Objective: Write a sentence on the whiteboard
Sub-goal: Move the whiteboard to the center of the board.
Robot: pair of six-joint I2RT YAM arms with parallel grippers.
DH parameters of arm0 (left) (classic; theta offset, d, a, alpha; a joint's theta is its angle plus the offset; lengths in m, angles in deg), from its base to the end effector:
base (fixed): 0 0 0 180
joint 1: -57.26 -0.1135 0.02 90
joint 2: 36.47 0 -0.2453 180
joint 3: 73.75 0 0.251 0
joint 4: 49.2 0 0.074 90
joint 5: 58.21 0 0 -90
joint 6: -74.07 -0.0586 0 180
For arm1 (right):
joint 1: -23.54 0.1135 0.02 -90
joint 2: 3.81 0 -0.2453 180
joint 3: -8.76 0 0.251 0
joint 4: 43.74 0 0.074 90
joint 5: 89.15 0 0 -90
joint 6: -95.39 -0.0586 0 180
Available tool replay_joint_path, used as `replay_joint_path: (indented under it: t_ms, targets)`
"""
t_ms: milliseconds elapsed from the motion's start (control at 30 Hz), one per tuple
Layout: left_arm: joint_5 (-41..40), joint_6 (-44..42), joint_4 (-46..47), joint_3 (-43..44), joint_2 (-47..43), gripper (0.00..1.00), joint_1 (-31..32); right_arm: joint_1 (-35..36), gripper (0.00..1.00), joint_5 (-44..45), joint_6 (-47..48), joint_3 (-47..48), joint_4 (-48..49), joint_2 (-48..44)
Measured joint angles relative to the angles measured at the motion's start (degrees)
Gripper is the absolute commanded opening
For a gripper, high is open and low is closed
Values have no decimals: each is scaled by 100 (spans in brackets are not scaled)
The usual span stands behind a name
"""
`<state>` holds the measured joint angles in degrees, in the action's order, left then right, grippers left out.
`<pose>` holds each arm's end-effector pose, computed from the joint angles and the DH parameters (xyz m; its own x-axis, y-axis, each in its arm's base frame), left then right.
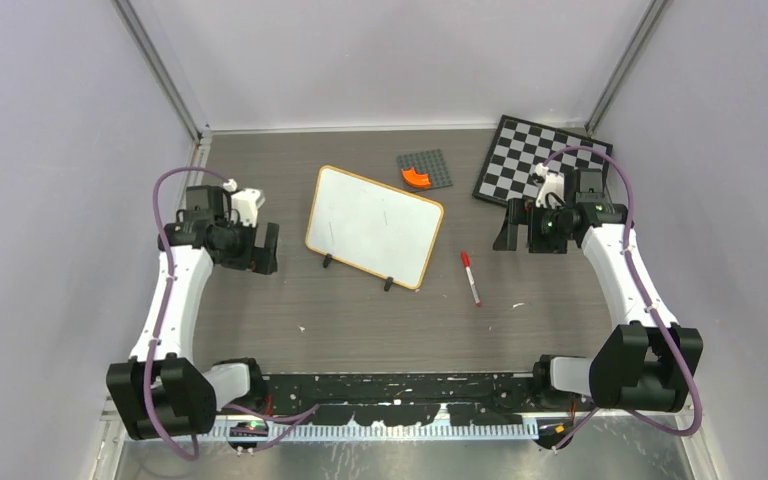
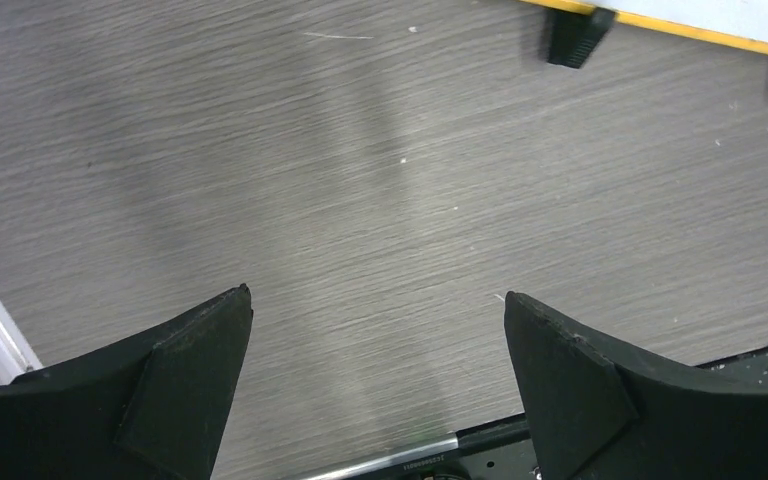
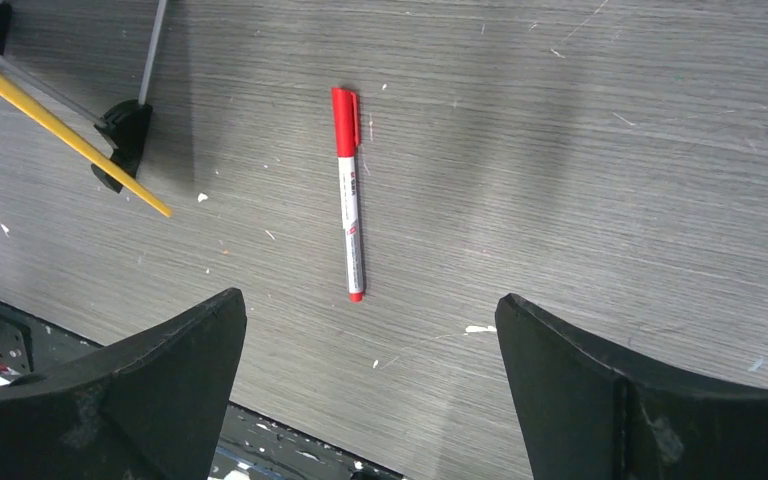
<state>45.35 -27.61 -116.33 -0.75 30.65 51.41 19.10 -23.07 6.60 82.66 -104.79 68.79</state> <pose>0.2375 0.0105 0.2504 -0.8514 0.1106 -0.5126 0.1894 0.9764 -0.1039 0.2629 0.0034 0.2431 -0.8582 0.0473 -0.5111 -0.1510 0.9284 0.3395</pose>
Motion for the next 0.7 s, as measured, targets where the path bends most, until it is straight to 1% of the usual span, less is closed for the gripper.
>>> replay_joint_path:
  t_ms: [167, 300, 400, 500, 600, 700]
  targets:
    - [254, -98, 68, -111, -153, 100, 422, 0, 99, -101, -4, -7, 4, 0]
    - [520, 4, 376, -219, -122, 100, 1110, 0, 99, -179, -22, -42, 7, 0]
    - [610, 306, 916, -520, -109, 100, 1545, 0, 99, -188, -42, -52, 4, 0]
    - [614, 719, 1657, -1016, -35, 100, 1773, 0, 99, -190, -90, -55, 7, 0]
    - [533, 1069, 2321, -1316, 262, 100, 1961, 0, 99, -192, -168, -57, 7, 0]
    - [461, 1316, 2916, -1353, 708, 100, 2109, 0, 99, -197, -245, -57, 9, -2]
